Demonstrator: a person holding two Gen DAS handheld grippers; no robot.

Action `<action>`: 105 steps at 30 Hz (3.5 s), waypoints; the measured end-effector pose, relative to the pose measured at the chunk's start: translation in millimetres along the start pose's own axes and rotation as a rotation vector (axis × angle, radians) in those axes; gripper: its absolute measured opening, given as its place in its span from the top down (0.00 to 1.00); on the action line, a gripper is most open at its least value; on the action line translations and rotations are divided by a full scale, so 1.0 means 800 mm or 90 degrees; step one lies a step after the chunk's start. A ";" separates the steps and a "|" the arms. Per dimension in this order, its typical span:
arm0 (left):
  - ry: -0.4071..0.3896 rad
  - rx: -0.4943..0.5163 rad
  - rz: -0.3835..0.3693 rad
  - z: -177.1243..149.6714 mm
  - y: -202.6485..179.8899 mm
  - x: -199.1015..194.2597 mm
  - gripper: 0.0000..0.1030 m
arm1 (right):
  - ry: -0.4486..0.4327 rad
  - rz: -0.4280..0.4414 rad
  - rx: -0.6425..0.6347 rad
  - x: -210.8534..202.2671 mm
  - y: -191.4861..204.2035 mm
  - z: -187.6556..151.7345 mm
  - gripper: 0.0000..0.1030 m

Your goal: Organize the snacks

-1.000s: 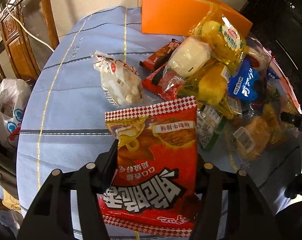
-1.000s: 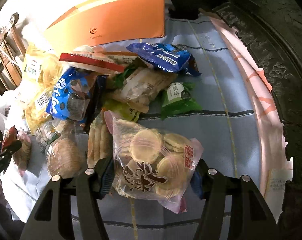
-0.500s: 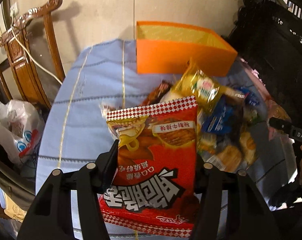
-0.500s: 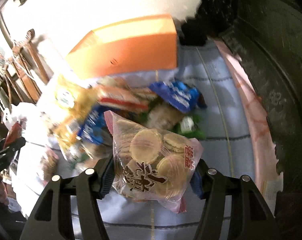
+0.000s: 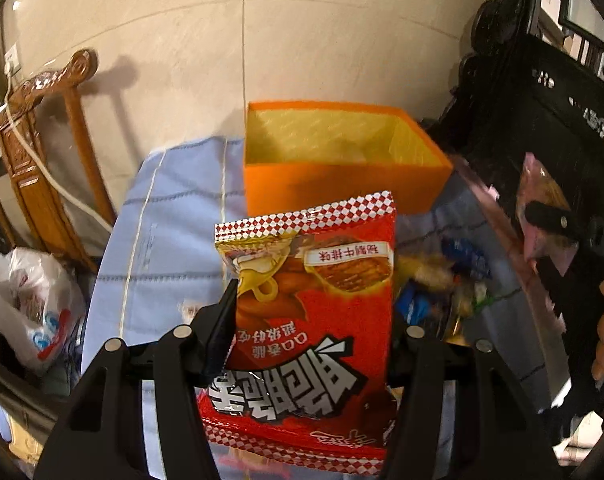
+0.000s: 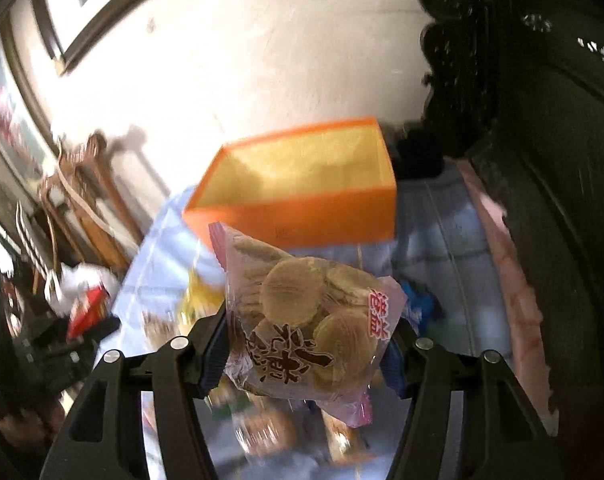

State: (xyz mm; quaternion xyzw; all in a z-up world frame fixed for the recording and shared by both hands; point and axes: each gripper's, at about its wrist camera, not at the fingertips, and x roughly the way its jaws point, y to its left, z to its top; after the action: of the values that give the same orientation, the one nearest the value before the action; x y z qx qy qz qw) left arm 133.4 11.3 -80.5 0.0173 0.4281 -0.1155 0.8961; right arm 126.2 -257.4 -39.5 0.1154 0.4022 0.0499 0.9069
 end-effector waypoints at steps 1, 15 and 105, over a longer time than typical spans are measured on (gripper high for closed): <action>-0.004 0.000 -0.004 0.012 -0.001 0.004 0.46 | -0.013 0.001 0.015 0.004 -0.001 0.019 0.39; -0.034 0.001 -0.011 0.253 -0.022 0.137 0.36 | 0.004 -0.048 0.037 0.143 0.007 0.230 0.27; 0.069 0.016 -0.027 -0.182 0.037 0.016 0.51 | 0.189 -0.024 -0.041 0.051 -0.027 -0.168 0.67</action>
State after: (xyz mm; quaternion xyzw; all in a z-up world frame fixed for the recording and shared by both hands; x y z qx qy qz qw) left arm 36.8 56.3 -184.3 0.0256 0.4750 -0.1384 0.8686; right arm 54.1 -248.1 -161.6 0.0701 0.5320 0.0623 0.8415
